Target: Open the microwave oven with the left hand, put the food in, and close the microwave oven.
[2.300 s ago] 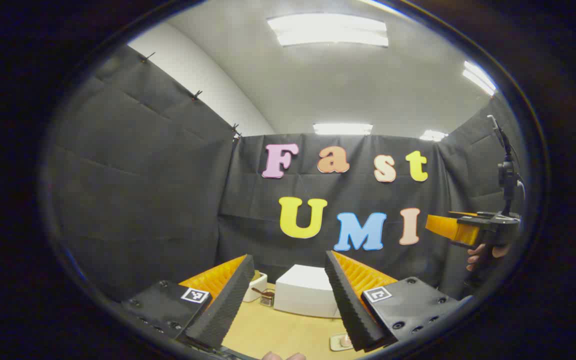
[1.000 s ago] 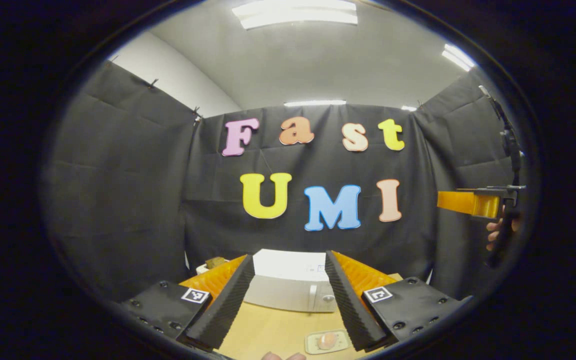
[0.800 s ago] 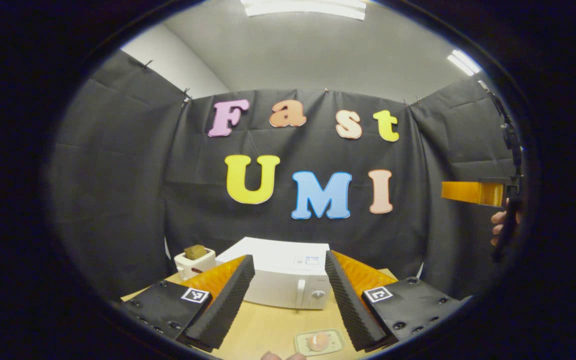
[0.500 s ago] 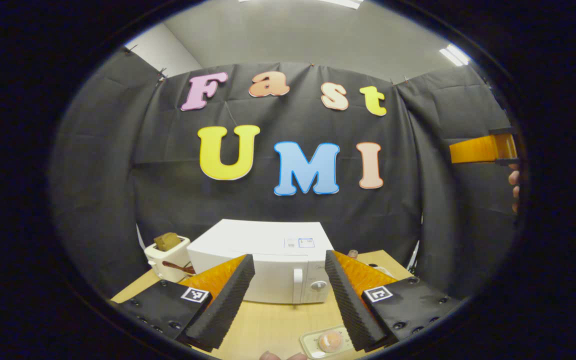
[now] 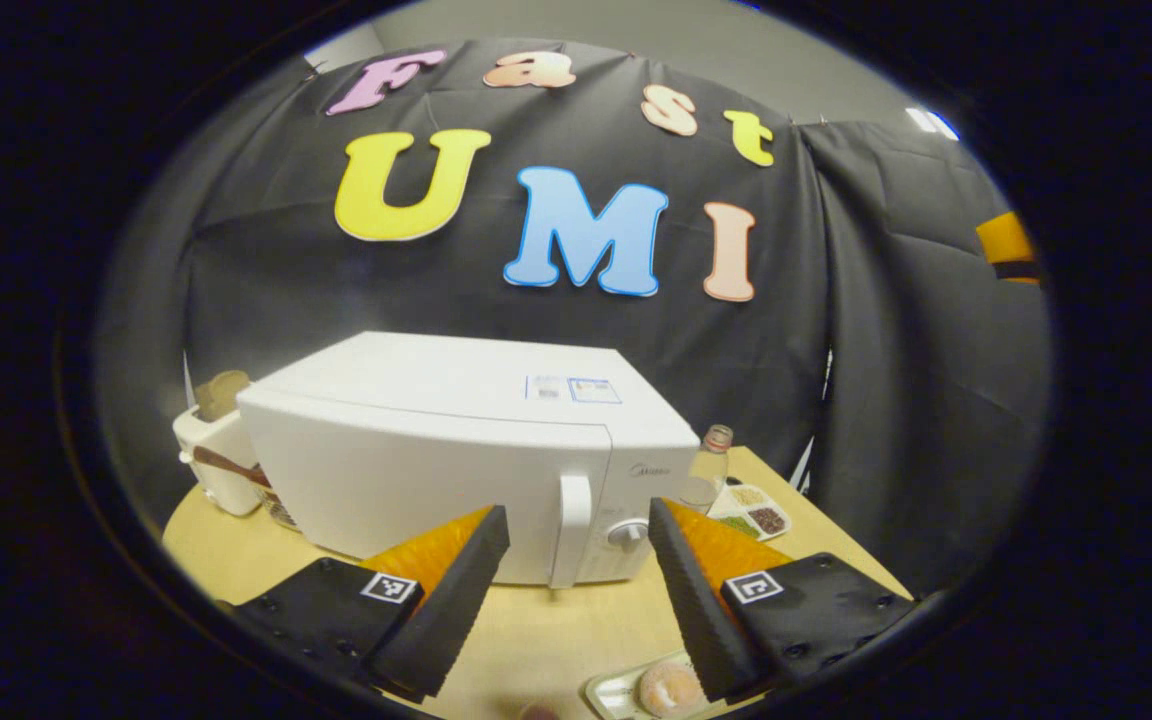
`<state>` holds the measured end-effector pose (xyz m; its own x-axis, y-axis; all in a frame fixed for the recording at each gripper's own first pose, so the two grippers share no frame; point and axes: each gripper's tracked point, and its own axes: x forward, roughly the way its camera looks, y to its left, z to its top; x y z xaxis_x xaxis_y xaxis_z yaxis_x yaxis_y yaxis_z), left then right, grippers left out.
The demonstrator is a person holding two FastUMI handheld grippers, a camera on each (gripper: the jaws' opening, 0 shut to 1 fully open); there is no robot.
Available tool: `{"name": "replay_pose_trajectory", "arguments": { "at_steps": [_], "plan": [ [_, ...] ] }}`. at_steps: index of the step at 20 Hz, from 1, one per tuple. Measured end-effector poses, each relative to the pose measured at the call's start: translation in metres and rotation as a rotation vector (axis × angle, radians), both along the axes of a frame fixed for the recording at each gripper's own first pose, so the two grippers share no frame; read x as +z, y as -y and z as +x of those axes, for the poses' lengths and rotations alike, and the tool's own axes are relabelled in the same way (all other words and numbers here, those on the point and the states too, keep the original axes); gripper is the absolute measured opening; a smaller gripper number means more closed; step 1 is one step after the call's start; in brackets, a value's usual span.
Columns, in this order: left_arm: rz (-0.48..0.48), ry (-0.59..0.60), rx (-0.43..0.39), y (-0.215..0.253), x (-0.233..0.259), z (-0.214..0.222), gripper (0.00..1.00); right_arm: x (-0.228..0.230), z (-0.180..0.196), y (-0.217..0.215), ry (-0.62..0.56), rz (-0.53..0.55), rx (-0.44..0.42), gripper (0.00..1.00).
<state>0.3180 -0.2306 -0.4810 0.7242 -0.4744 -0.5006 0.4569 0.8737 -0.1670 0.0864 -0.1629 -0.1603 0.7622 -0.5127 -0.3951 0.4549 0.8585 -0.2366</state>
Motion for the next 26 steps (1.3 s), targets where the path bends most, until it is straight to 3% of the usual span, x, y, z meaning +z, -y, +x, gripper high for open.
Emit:
{"name": "replay_pose_trajectory", "arguments": {
  "at_steps": [3,5,6,12,13,16,17,19,22,26],
  "plan": [
    [0.006,-0.103,0.010,0.005,-0.052,0.008,0.90,-0.015,-0.005,0.006,-0.051,-0.010,-0.039,0.96],
    [-0.014,-0.134,0.017,0.008,-0.068,0.017,0.94,-0.022,-0.009,0.006,-0.075,-0.002,-0.058,0.96],
    [-0.020,-0.134,0.017,0.011,-0.073,0.022,0.90,-0.025,-0.010,0.006,-0.083,0.001,-0.064,0.96],
    [0.006,-0.133,0.009,0.029,-0.096,0.040,0.58,-0.044,-0.014,0.003,-0.110,0.054,-0.083,0.96],
    [0.015,-0.134,0.020,0.029,-0.096,0.039,0.48,-0.047,-0.015,0.002,-0.112,0.061,-0.081,0.96],
    [0.077,-0.118,-0.033,0.029,-0.101,0.039,0.42,-0.046,-0.018,-0.006,-0.109,0.085,-0.069,0.96],
    [0.091,-0.093,-0.058,0.029,-0.100,0.038,0.33,-0.045,-0.019,-0.009,-0.103,0.094,-0.064,0.96],
    [0.104,-0.061,-0.080,0.029,-0.103,0.036,0.27,-0.041,-0.021,-0.015,-0.085,0.112,-0.051,0.96],
    [0.114,-0.029,-0.051,0.029,-0.103,0.037,0.22,-0.029,-0.027,-0.026,-0.055,0.118,-0.028,0.96],
    [0.148,-0.018,-0.083,0.029,-0.104,0.035,0.22,-0.010,-0.044,-0.038,0.005,0.115,-0.008,0.96]
  ]
}}
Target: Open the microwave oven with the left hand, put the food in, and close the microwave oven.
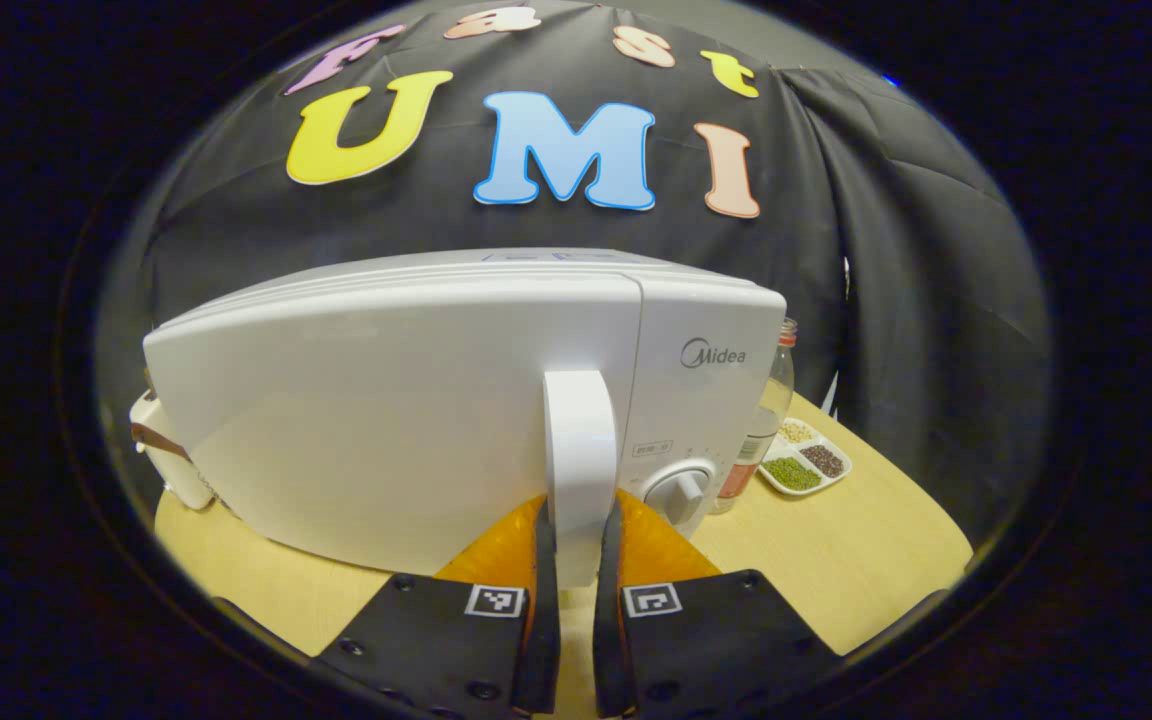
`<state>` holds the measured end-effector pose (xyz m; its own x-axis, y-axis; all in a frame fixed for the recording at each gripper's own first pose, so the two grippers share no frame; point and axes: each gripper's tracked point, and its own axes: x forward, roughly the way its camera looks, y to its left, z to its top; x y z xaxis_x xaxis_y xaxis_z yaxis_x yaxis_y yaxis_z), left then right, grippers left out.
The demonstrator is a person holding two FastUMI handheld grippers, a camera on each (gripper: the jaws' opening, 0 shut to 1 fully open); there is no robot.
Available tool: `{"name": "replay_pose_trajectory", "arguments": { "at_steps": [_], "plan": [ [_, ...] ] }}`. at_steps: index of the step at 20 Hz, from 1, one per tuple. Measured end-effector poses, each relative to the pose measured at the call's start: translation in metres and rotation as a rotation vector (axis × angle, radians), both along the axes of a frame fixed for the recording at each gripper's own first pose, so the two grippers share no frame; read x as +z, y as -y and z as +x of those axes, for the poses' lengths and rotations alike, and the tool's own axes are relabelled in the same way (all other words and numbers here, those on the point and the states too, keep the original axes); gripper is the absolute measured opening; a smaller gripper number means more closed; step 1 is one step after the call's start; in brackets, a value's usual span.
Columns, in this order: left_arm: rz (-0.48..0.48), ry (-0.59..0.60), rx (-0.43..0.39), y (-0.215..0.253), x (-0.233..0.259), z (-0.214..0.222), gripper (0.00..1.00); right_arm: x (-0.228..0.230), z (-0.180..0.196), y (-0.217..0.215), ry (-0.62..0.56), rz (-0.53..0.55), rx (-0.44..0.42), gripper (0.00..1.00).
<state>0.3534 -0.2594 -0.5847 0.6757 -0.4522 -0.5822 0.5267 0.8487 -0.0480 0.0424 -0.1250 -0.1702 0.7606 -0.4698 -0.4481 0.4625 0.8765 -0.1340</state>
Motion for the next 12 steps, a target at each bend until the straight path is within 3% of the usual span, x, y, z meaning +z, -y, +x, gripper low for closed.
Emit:
{"name": "replay_pose_trajectory", "arguments": {
  "at_steps": [3,6,12],
  "plan": [
    [0.048,0.017,-0.052,0.000,0.000,-0.001,0.22,0.009,-0.018,-0.003,0.038,0.015,-0.013,0.96],
    [0.030,-0.004,-0.079,0.000,0.000,-0.002,0.24,0.018,-0.029,-0.002,0.084,0.030,-0.034,0.94],
    [0.074,-0.017,-0.095,-0.001,0.000,-0.004,0.22,0.018,-0.045,0.000,0.100,0.061,-0.055,0.96]
  ]
}}
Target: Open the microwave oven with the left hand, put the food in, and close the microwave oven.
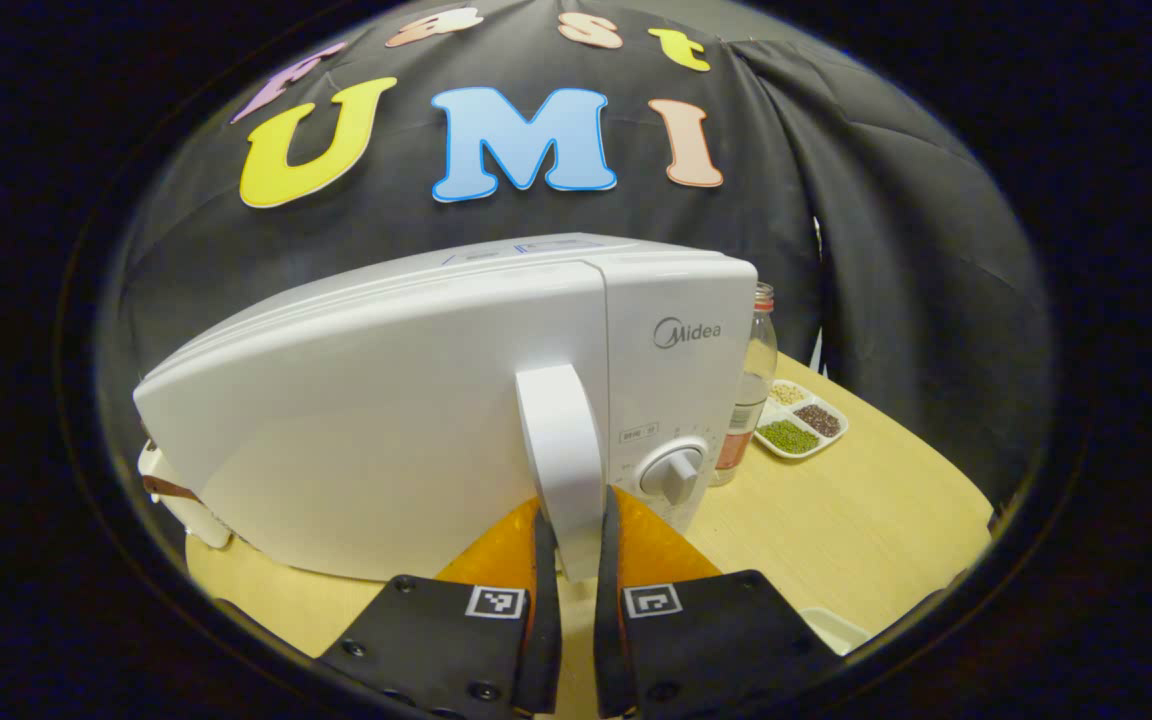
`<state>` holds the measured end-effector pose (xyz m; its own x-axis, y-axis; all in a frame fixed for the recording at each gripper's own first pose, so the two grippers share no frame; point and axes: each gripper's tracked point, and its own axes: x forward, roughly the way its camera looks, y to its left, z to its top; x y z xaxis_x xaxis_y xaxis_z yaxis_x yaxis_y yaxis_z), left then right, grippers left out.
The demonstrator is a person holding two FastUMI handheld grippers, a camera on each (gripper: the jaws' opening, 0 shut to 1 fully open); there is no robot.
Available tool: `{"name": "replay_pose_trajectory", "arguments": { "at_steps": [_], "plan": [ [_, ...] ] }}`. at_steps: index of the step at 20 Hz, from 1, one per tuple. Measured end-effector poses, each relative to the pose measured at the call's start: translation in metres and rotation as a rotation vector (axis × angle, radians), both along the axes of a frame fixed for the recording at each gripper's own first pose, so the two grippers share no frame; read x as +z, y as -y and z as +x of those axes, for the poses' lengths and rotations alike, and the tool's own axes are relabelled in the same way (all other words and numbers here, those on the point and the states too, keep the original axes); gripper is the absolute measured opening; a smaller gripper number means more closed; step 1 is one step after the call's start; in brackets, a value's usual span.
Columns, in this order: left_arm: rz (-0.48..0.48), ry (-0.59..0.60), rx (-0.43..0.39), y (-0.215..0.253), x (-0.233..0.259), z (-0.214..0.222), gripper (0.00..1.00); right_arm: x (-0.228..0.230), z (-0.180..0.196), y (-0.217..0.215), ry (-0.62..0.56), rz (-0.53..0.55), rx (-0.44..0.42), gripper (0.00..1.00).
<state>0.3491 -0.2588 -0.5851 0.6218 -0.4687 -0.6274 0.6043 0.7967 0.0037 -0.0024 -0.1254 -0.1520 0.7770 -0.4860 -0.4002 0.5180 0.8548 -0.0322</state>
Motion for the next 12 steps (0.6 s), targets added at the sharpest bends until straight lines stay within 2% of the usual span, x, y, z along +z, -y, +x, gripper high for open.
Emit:
{"name": "replay_pose_trajectory", "arguments": {
  "at_steps": [5,8,12],
  "plan": [
    [0.008,-0.011,0.016,-0.002,0.000,-0.004,0.22,-0.003,-0.002,0.001,0.006,0.020,0.010,0.96],
    [-0.056,0.004,0.038,-0.025,0.010,-0.041,0.22,-0.009,-0.001,0.001,-0.001,0.031,0.021,0.96],
    [-0.077,0.002,0.016,-0.079,0.021,-0.095,0.22,-0.031,0.006,-0.008,-0.025,0.079,0.057,0.96]
  ]
}}
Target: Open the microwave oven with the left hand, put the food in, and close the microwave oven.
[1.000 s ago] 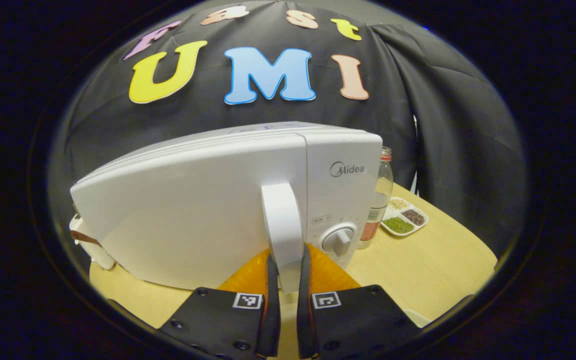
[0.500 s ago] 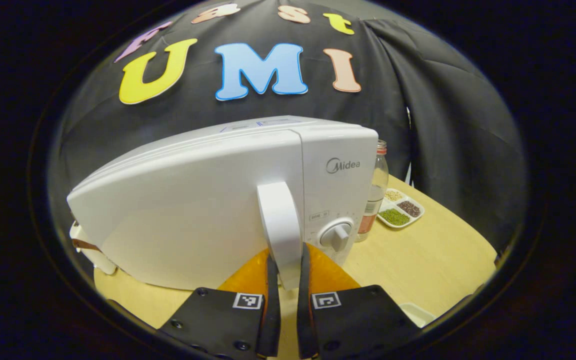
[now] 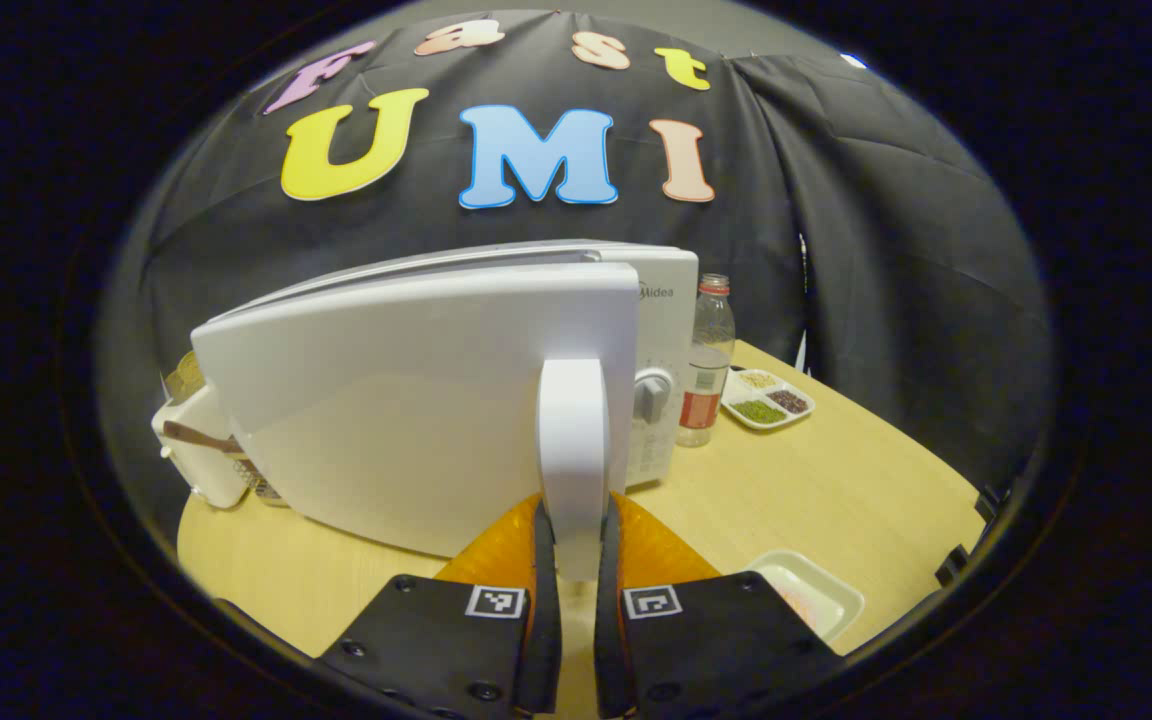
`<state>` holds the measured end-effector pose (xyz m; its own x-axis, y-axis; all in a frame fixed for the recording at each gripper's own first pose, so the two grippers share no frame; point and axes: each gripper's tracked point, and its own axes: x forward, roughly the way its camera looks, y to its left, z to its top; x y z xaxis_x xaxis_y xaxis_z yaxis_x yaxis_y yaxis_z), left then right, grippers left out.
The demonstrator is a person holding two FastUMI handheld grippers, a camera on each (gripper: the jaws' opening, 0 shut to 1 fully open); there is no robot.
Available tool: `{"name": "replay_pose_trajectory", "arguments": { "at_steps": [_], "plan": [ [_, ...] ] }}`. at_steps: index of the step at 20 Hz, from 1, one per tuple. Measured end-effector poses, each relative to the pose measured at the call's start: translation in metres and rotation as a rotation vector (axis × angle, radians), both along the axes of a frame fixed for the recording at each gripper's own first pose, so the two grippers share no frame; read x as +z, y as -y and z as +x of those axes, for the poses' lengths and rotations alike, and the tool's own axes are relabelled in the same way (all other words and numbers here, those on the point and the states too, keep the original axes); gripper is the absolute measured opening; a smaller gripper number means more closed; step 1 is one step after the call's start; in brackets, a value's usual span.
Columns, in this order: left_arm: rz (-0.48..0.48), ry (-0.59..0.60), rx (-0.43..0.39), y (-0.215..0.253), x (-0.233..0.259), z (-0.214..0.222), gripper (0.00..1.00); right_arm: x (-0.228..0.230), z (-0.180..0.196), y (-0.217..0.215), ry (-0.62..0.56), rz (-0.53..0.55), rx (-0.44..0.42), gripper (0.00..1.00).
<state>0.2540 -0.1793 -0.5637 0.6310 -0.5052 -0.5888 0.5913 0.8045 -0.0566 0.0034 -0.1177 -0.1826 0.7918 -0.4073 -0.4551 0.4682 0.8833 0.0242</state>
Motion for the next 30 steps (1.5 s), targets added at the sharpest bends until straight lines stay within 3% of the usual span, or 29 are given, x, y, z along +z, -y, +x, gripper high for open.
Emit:
{"name": "replay_pose_trajectory", "arguments": {
  "at_steps": [4,8,15,19,23,27,28,30],
  "plan": [
    [-0.005,-0.013,0.013,-0.058,0.012,-0.037,0.20,-0.027,0.015,-0.012,-0.034,0.034,0.060,0.96],
    [0.000,-0.004,0.061,-0.114,0.019,-0.059,0.20,-0.080,0.033,-0.047,-0.106,0.159,0.118,0.97],
    [-0.007,0.016,0.187,-0.209,0.027,-0.075,0.22,-0.247,0.041,-0.098,-0.431,0.263,0.214,0.98],
    [-0.011,0.009,0.246,-0.254,0.025,-0.073,0.22,-0.304,0.052,-0.113,-0.567,0.269,0.238,0.98],
    [-0.053,-0.009,0.374,-0.307,0.022,-0.064,0.21,-0.345,0.051,-0.114,-0.658,0.274,0.219,0.98],
    [-0.046,-0.049,0.344,-0.322,0.019,-0.067,0.19,-0.382,0.049,-0.118,-0.750,0.233,0.255,0.96],
    [-0.047,-0.070,0.336,-0.321,0.019,-0.067,0.24,-0.392,0.046,-0.118,-0.771,0.225,0.258,0.96],
    [-0.011,-0.086,0.350,-0.331,0.025,-0.074,0.23,-0.410,0.044,-0.128,-0.787,0.278,0.240,0.97]
  ]
}}
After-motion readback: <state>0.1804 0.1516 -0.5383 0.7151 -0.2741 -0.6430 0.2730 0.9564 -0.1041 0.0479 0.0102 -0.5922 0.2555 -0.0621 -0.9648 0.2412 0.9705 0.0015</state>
